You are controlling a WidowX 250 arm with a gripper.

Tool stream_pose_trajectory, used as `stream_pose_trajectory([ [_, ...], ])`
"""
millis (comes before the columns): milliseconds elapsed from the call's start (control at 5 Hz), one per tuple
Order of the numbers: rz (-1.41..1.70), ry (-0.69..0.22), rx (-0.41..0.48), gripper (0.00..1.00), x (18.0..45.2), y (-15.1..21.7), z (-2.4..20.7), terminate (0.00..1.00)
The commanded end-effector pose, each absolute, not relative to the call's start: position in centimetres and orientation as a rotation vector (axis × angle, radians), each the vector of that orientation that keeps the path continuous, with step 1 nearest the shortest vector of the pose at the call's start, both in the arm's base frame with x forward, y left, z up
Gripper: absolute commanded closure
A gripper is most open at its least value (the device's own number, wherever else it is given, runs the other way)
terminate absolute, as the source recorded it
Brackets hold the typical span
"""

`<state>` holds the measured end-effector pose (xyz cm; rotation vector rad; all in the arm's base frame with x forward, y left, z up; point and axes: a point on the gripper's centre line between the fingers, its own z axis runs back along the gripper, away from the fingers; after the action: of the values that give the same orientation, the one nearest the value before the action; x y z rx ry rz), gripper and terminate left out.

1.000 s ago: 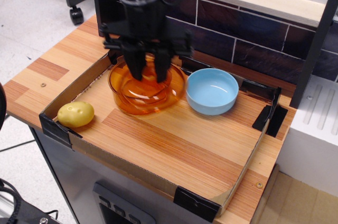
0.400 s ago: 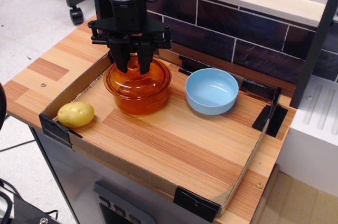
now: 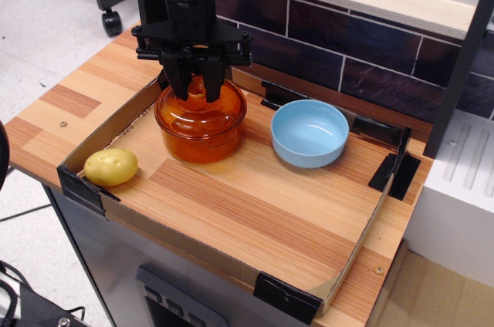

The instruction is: Put lid on pot

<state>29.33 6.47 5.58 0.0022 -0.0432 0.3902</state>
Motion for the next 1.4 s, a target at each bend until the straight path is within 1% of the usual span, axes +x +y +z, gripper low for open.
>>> stream_pose_trajectory([
  [0,0.349,-0.112,0.01,0.0,30.2,6.8,7.1,0.0],
  [200,0.345,-0.136,-0.014,0.0,29.7,6.7,7.7,0.0],
  [400,0.34,-0.149,-0.045,0.0,29.2,6.2,9.0,0.0],
  [600,0.298,-0.158,-0.073,0.0,28.0,4.8,10.5,0.0],
  [800,0.238,-0.136,-0.051,0.0,27.7,3.8,12.5,0.0],
  [1000,0.173,-0.064,-0.022,0.0,27.4,2.1,12.3,0.0],
  [1200,0.173,-0.064,-0.022,0.0,27.4,2.1,12.3,0.0],
])
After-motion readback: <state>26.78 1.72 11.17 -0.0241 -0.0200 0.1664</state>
